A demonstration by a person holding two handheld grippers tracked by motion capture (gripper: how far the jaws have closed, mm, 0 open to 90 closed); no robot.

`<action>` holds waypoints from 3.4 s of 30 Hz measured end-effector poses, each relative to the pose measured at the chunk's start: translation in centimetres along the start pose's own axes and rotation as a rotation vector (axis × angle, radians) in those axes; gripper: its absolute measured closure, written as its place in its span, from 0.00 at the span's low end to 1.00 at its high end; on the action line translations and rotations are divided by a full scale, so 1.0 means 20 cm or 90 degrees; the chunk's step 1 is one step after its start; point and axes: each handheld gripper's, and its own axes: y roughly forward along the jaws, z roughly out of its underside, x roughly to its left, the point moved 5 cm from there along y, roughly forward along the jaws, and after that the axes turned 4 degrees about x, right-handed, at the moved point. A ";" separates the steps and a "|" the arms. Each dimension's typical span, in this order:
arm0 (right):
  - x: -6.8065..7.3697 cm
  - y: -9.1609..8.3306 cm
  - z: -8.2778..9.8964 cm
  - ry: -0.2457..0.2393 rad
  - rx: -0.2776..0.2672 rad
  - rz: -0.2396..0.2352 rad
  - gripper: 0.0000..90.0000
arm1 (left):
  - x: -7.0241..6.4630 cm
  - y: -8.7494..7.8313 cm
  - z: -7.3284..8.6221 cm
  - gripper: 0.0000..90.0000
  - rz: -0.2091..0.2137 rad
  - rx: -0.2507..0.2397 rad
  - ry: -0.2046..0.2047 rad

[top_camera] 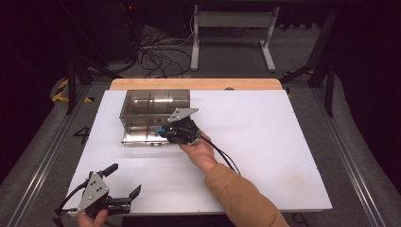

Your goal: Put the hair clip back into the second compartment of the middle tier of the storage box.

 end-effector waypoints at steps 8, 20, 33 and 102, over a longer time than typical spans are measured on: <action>0.00 0.02 0.01 0.001 0.016 -0.008 0.78 | 0.00 0.00 0.00 0.02 0.002 0.000 -0.003; 0.00 0.05 0.02 0.011 0.033 -0.012 0.78 | 0.00 0.00 0.00 0.02 0.003 0.001 -0.005; 0.00 0.06 0.03 0.016 0.039 -0.010 0.76 | 0.00 0.00 0.00 0.02 0.002 0.000 -0.004; -0.06 -0.83 0.17 0.001 -0.091 0.079 0.07 | 0.01 0.01 -0.01 0.02 0.003 -0.004 -0.011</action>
